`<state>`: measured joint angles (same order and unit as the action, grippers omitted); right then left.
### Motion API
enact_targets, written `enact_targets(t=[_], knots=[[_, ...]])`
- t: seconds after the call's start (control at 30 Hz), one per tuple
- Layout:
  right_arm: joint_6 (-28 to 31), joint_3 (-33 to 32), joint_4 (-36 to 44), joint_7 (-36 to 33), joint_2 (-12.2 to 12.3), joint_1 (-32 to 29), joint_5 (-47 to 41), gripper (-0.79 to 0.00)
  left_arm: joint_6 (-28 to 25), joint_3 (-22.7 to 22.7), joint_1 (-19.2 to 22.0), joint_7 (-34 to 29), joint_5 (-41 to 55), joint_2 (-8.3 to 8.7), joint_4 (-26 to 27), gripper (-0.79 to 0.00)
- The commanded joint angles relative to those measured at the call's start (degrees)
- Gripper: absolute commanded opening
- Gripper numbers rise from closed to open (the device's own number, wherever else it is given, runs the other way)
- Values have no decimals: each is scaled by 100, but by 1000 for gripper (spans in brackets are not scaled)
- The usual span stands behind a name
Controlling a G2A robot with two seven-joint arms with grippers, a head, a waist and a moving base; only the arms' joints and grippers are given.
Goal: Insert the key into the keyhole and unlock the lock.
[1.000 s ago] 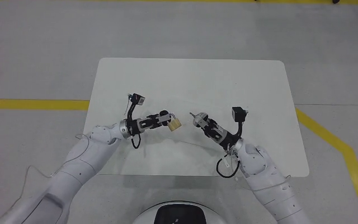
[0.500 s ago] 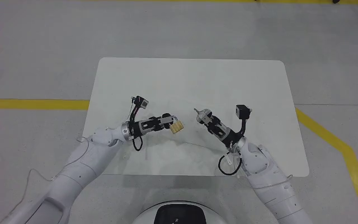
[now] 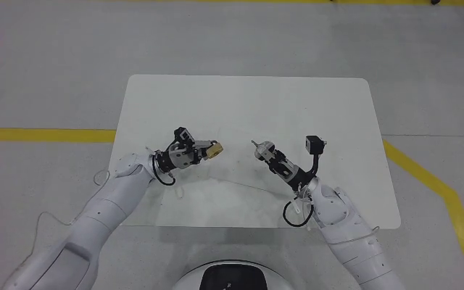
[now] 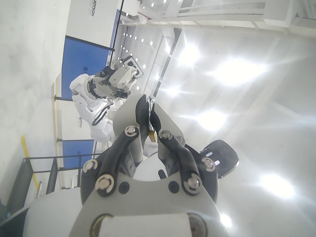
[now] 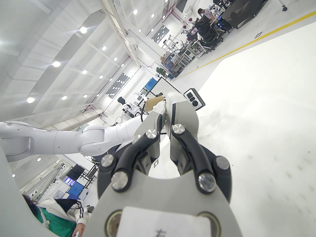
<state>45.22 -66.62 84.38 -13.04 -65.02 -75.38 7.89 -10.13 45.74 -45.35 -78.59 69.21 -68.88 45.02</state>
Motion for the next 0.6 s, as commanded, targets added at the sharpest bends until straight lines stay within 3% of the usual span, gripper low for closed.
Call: enact_targets(t=[0.0,0.4,0.57], knots=[[0,0,0,0,0,0,0,-785,78,5,77,-89,-10,-43,-123,-785],[0,0,0,0,0,0,0,-785,-90,33,142,23,-120,-64,-231,-785],[-388,-306,38,158,15,204,122,-785,-90,33,142,23,-120,-64,-231,-785]])
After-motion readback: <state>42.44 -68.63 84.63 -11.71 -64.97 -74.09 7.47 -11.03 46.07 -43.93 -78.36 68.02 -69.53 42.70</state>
